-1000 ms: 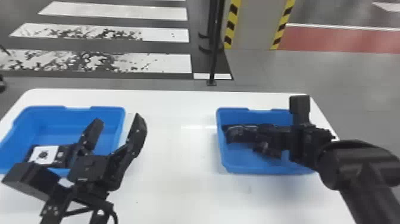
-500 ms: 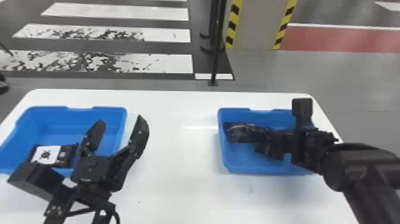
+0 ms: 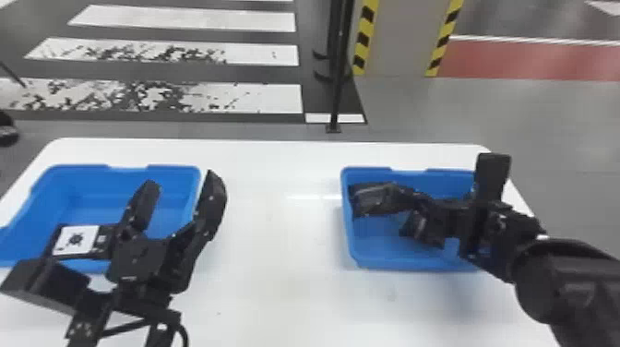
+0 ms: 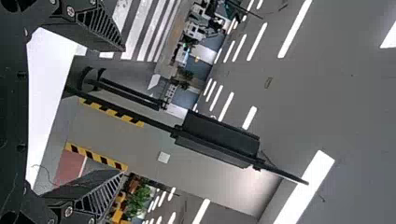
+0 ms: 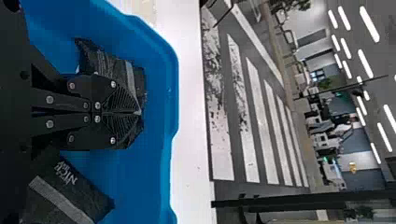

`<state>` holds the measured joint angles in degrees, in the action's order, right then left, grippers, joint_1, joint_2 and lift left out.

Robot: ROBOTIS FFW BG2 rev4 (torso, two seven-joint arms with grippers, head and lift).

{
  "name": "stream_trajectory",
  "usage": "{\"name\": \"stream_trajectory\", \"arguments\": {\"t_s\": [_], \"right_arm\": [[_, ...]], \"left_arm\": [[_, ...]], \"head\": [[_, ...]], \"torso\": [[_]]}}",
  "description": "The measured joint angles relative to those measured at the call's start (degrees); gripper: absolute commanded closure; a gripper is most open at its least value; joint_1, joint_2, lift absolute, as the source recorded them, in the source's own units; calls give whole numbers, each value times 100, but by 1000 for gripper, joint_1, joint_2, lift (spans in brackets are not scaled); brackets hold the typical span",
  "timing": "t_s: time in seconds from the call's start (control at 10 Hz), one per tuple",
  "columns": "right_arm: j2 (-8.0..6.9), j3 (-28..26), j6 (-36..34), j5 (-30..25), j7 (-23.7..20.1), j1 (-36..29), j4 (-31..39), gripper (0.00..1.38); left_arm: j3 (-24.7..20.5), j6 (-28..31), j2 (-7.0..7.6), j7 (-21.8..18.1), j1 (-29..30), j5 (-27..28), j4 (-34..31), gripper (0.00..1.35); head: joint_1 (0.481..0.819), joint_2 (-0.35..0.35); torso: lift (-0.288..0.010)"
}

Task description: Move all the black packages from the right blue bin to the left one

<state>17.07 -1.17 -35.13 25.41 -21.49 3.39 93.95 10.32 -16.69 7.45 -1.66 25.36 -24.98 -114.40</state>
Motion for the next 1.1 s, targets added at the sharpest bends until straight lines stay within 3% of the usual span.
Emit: {"name": "stream_trajectory", "arguments": {"t_s": [0.5, 0.6, 0.8, 0.9, 1.1], "right_arm": [[39, 423, 175, 1301, -424, -426, 1316, 1220], [46, 501, 176, 1351, -426, -475, 1496, 1102], [50, 421, 105, 943, -354, -562, 1570, 326], [39, 272, 18, 582, -231, -602, 1559, 171], [11, 41, -346, -268, 16, -514, 1370, 107]], "left_arm": [[384, 105, 102, -185, -107, -809, 0, 150], [399, 168, 108, -195, -111, -865, 0, 150], [381, 200, 108, -195, -96, -884, 0, 150], [368, 205, 108, -197, -88, -884, 0, 150], [362, 206, 107, -204, -87, -866, 0, 150]], "head": [[695, 28], [695, 35], [695, 27], [695, 3], [695, -52]], "torso": [[-169], [-169], [-169], [-169], [-169]]}}
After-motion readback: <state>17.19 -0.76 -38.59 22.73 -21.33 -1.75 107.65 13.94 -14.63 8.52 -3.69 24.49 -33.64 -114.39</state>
